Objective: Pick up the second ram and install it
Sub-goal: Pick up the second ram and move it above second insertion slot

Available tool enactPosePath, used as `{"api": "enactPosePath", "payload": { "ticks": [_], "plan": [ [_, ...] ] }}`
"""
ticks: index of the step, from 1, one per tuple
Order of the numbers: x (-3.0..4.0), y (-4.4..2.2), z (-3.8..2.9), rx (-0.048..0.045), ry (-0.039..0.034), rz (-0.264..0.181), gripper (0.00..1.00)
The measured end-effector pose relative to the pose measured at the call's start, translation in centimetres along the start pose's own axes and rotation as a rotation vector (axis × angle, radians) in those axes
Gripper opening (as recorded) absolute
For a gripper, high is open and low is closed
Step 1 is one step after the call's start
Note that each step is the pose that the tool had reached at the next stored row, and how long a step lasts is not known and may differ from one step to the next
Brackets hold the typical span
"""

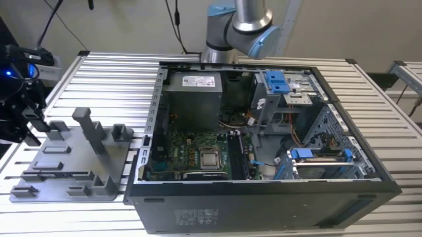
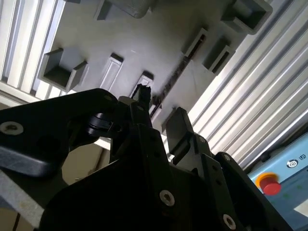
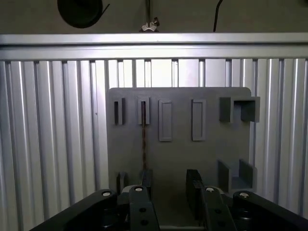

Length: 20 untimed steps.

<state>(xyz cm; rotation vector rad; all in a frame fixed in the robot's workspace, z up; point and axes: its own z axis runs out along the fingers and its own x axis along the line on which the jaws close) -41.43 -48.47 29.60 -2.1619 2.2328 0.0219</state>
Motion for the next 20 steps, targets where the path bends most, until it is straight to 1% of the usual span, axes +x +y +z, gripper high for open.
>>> {"api": "enactPosePath", "payload": {
  "ticks": [9,15,20],
  "plan": [
    [0.1,0.08,1.02,0.0004,0.0,0.0,0.42],
    [0.4,0.15,1.62,0.0012,0.0,0.0,0.42],
    [0.7,0.2,2.23,0.0051,-0.0001,-0.001,0.42]
  ]
}}
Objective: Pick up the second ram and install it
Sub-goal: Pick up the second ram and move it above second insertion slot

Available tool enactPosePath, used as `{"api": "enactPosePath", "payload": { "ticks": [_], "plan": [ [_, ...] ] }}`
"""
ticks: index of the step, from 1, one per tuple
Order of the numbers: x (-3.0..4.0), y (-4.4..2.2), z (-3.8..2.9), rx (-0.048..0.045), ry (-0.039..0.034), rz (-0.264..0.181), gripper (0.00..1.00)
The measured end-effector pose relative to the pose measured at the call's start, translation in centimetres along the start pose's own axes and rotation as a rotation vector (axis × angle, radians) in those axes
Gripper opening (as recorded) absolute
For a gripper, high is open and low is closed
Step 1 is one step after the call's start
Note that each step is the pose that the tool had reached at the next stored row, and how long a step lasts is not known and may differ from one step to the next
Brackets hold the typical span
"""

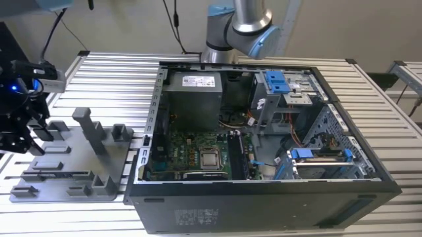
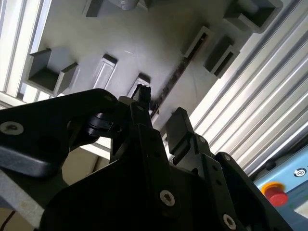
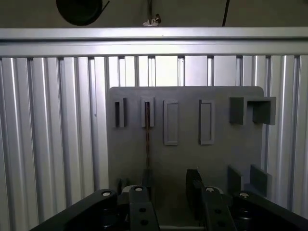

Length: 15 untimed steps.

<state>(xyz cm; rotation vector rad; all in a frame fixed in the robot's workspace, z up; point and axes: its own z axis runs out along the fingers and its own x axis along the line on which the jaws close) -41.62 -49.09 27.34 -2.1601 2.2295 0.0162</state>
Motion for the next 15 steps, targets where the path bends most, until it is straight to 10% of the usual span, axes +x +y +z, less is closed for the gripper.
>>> {"api": "enactPosePath", "payload": {
  "ticks": [15],
  "plan": [
    [0.87,0.21,1.99,0.0111,-0.0005,-0.003,0.42]
  ]
}}
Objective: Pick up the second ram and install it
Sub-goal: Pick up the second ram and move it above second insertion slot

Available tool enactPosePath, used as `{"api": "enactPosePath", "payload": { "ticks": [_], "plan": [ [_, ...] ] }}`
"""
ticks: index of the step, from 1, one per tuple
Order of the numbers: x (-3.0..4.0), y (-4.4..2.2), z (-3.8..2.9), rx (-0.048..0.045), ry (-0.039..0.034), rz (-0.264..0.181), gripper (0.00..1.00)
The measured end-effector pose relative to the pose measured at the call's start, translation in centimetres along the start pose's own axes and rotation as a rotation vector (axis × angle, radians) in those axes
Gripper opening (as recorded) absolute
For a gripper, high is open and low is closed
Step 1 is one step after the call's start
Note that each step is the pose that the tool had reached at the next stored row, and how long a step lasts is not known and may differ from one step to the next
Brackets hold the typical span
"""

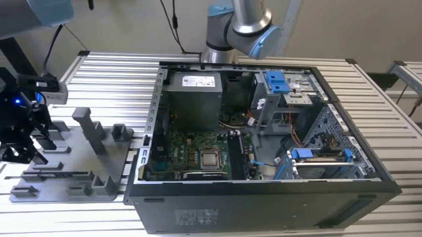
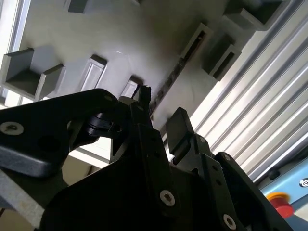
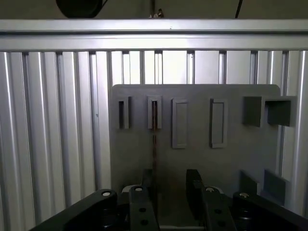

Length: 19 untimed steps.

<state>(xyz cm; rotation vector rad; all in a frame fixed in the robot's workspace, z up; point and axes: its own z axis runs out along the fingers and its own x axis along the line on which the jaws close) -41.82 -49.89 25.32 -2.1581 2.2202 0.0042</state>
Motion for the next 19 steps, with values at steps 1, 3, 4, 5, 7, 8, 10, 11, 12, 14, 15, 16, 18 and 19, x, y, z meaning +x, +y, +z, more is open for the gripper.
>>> {"api": "enactPosePath", "payload": {
  "ticks": [1,3,4,5,7,8,10,11,12,14,15,16,18,19],
  "plan": [
    [0.03,0.02,0.12,0.0006,0.0,0.0,0.42],
    [0.08,0.04,0.4,0.0023,-0.0001,-0.001,0.42],
    [0.1,0.06,0.55,0.0031,-0.0002,-0.002,0.42],
    [0.12,0.07,0.69,0.0038,-0.0002,-0.002,0.42],
    [0.15,0.1,0.98,0.0043,-0.0002,-0.004,0.42],
    [0.17,0.12,1.1,0.0044,-0.0003,-0.005,0.42],
    [0.24,0.15,1.29,0.0041,-0.0001,-0.008,0.42],
    [0.26,0.16,1.39,0.0041,-0.0003,-0.009,0.42],
    [0.29,0.17,1.5,0.0041,-0.0003,-0.011,0.42],
    [0.37,0.19,1.72,0.004,-0.0005,-0.014,0.42],
    [0.39,0.21,1.85,0.0041,-0.0007,-0.015,0.42],
    [0.4,0.22,1.97,0.0042,-0.0008,-0.017,0.42],
    [0.45,0.24,2.19,0.0038,-0.0007,-0.02,0.42],
    [0.48,0.26,2.3,0.0037,-0.0007,-0.021,0.42]
  ]
}}
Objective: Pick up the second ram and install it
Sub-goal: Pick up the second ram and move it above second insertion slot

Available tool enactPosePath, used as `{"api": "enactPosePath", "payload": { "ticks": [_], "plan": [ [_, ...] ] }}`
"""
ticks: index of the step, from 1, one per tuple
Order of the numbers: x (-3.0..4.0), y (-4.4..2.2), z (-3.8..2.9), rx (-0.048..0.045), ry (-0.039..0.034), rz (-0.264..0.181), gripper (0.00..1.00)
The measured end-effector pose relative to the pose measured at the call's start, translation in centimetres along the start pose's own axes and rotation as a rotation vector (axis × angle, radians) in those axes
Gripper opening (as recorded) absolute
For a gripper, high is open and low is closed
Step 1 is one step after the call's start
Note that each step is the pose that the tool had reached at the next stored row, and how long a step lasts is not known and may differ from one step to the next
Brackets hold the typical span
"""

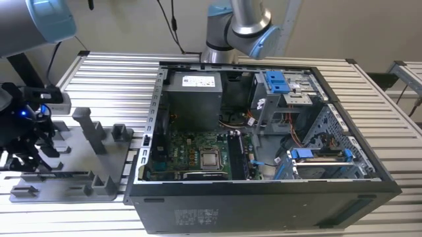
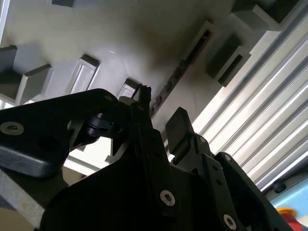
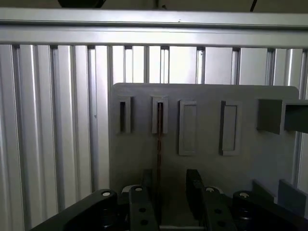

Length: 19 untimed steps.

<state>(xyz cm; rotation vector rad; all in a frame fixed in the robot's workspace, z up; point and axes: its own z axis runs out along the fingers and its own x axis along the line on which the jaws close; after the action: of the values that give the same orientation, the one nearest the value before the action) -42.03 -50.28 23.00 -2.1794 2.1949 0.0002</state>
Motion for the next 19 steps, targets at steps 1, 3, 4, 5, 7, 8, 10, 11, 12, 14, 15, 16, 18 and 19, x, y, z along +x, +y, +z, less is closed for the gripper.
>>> {"api": "enactPosePath", "payload": {
  "ticks": [1,3,4,5,7,8,10,11,12,14,15,16,18,19],
  "plan": [
    [0.04,0.02,0.11,-0.0001,0.0,-0.002,0.42],
    [0.13,0.06,0.35,0.0001,-0.0003,-0.005,0.42],
    [0.16,0.09,0.46,0.0,-0.0003,-0.006,0.42],
    [0.19,0.12,0.58,-0.0001,-0.0004,-0.008,0.42],
    [0.24,0.15,0.83,-0.0002,-0.0005,-0.012,0.42],
    [0.25,0.17,0.96,-0.0004,-0.0005,-0.014,0.42],
    [0.29,0.21,1.22,-0.0005,-0.0007,-0.018,0.42],
    [0.3,0.23,1.36,-0.0005,-0.0008,-0.02,0.42],
    [0.32,0.25,1.49,-0.0006,-0.0008,-0.022,0.42],
    [0.33,0.26,1.76,-0.0007,-0.001,-0.025,0.42],
    [0.34,0.27,1.9,-0.0008,-0.001,-0.027,0.42],
    [0.35,0.28,2.04,-0.0008,-0.0011,-0.029,0.42],
    [0.36,0.3,2.34,-0.0009,-0.0012,-0.032,0.42],
    [0.37,0.32,2.47,-0.0011,-0.0012,-0.034,0.42]
  ]
}}
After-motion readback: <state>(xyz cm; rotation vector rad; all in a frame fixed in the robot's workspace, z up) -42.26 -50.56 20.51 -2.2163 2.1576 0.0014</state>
